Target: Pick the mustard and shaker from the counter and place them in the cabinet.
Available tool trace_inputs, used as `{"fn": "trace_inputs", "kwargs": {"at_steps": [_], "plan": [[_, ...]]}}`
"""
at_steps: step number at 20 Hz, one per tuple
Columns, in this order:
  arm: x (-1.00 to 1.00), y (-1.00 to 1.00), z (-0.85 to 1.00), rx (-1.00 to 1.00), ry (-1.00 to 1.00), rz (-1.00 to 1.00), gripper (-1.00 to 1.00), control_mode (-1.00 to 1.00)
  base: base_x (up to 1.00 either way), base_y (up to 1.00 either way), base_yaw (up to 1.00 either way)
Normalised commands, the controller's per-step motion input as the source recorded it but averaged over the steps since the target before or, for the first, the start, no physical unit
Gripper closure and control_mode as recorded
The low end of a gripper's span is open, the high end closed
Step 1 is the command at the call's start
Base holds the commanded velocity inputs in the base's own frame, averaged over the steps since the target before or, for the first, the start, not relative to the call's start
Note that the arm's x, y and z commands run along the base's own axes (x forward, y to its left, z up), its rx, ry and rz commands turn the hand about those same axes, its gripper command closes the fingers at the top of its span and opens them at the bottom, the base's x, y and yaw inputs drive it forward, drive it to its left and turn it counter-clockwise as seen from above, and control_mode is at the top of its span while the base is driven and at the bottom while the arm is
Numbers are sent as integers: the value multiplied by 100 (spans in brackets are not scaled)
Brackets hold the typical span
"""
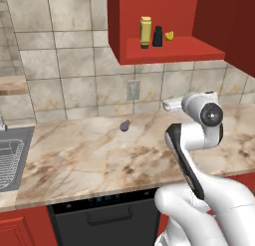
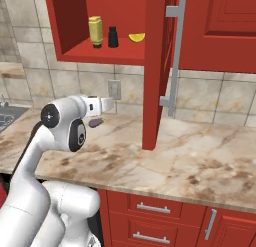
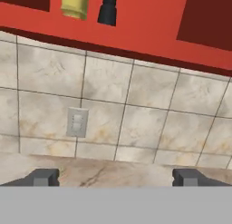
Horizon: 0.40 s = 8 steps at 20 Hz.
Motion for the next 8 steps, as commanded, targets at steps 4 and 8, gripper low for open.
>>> {"fn": "trace_inputs", "kwargs": {"at_steps": [4,8], "plan": [[-24,-12,-19,0,4,-3,-100,-100,0,0,0],[0,-4,0,2,0,0,-100,-100,0,0,0]]}}
